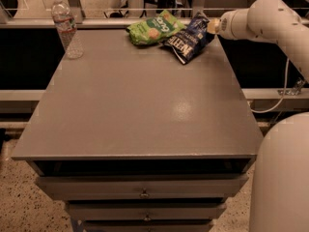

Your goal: Move blue chip bag near green rice chip bag

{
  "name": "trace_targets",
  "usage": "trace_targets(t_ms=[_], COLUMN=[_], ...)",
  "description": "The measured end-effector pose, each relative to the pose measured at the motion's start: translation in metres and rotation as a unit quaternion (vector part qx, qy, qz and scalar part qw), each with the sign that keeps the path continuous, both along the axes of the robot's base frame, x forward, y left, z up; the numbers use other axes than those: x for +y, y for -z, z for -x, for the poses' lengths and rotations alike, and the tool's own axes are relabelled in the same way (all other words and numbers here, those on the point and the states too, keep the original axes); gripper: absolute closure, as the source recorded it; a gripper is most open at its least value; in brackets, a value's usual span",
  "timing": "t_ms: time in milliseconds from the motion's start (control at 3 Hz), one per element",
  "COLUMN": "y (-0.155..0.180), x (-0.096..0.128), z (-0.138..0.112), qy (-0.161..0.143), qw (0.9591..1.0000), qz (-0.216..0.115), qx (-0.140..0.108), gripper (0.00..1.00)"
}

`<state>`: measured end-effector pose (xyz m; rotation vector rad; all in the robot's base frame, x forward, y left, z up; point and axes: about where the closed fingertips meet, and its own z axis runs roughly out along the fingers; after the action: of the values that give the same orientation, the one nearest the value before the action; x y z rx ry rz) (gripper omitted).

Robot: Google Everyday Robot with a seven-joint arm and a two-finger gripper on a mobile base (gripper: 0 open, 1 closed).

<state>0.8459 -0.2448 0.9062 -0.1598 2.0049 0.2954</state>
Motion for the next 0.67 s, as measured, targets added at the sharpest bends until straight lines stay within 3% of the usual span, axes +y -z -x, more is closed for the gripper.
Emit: trace_targets(t_ms=[667], y=[0.0025], x=[0.0029], z=[0.0046], qy=[-0.010], qw=[0.9999], qz=[-0.009], qx=[-0.003], gripper=[0.05])
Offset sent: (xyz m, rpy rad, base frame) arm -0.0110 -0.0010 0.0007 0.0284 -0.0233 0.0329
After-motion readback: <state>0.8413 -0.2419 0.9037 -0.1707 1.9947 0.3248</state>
